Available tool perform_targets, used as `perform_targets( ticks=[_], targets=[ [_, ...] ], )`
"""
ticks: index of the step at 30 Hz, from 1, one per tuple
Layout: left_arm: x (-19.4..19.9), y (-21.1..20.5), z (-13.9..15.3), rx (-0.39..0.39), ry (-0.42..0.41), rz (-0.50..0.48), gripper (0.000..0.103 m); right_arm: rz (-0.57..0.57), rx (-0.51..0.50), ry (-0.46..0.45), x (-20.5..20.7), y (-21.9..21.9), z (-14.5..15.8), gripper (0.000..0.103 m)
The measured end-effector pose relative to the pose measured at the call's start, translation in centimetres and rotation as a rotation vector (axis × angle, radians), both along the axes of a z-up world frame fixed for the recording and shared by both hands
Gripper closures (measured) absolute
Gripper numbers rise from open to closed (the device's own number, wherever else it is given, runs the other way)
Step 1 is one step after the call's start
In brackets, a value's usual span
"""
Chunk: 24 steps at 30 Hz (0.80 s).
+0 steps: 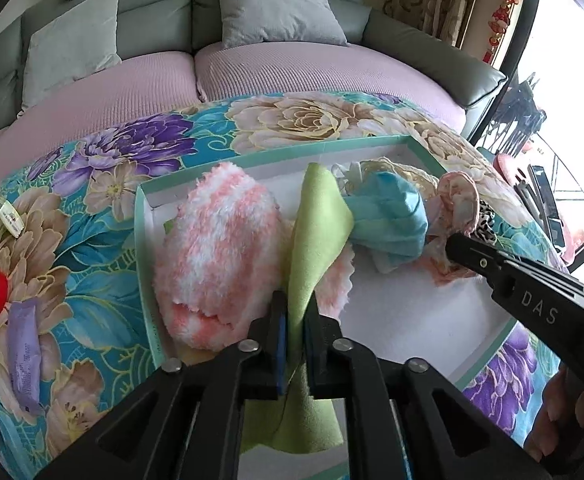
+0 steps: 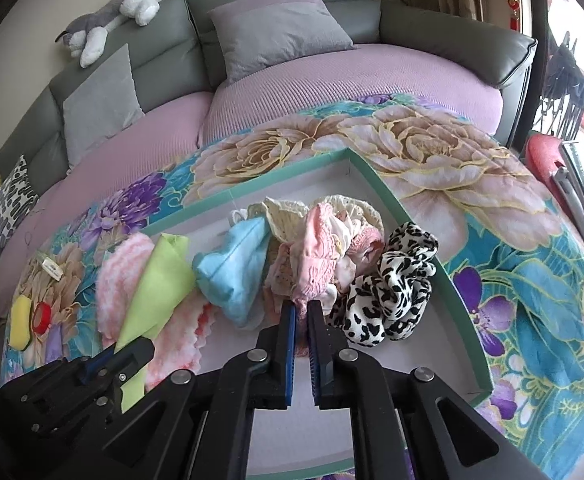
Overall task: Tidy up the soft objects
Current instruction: 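Open both tools to release the green cloth and pink lace item into the tray, then move both tools back toward the remaining pile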
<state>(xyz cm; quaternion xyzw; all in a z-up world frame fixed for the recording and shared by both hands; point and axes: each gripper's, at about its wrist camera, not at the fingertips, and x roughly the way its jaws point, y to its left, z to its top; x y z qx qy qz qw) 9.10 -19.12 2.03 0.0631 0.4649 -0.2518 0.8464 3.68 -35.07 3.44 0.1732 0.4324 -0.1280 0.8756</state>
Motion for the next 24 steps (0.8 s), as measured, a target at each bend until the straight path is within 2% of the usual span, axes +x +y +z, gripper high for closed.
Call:
perform_targets(
  ticks=[1, 2, 3, 5, 7, 9, 11, 14, 18, 24],
  targets=[
    [0.0, 0.1, 0.1, 0.001, -0.003, 0.005, 0.076, -0.001, 0.002, 0.001, 0.0, -0.1, 0.1, 0.087],
    [-0.1, 0.3, 0.4, 0.002, -0.005, 0.011, 0.07, -0.006, 0.007, -0.001, 0.0, -0.1, 0.2, 0.085],
    [-0.2, 0.5, 0.6, 0.001, -0.009, 0.012, 0.066, -0.012, 0.011, -0.003, -0.1, -0.2, 0.3, 0.085],
    [-0.3, 0.8, 1.2, -0.001, -0.025, 0.015, 0.064, -0.018, 0.015, -0.013, -0.3, -0.3, 0.6, 0.085],
    [-0.4, 1.2, 1.9, -0.002, -0.039, 0.021, 0.056, -0.023, 0.009, -0.025, -0.4, -0.3, 1.1, 0.083],
    [-0.5, 1.7, 2.6, -0.005, -0.054, 0.03, 0.051, -0.026, 0.002, -0.038, -0.6, -0.2, 1.6, 0.072],
    [-0.4, 2.4, 3.2, -0.007, -0.07, 0.048, 0.049, -0.033, -0.002, -0.056, -0.8, -0.2, 2.1, 0.053],
    [0.0, 4.0, 3.9, -0.011, -0.094, 0.102, 0.045, -0.036, -0.003, -0.095, -1.2, -0.2, 3.0, 0.052],
    [1.0, 7.2, 4.3, 0.002, -0.111, 0.23, 0.039, -0.031, -0.028, -0.117, -1.3, 0.2, 3.6, 0.052],
    [2.7, 12.5, 3.1, 0.001, -0.061, 0.421, 0.037, -0.016, -0.036, -0.128, -1.1, 0.8, 3.8, 0.052]
  ],
)
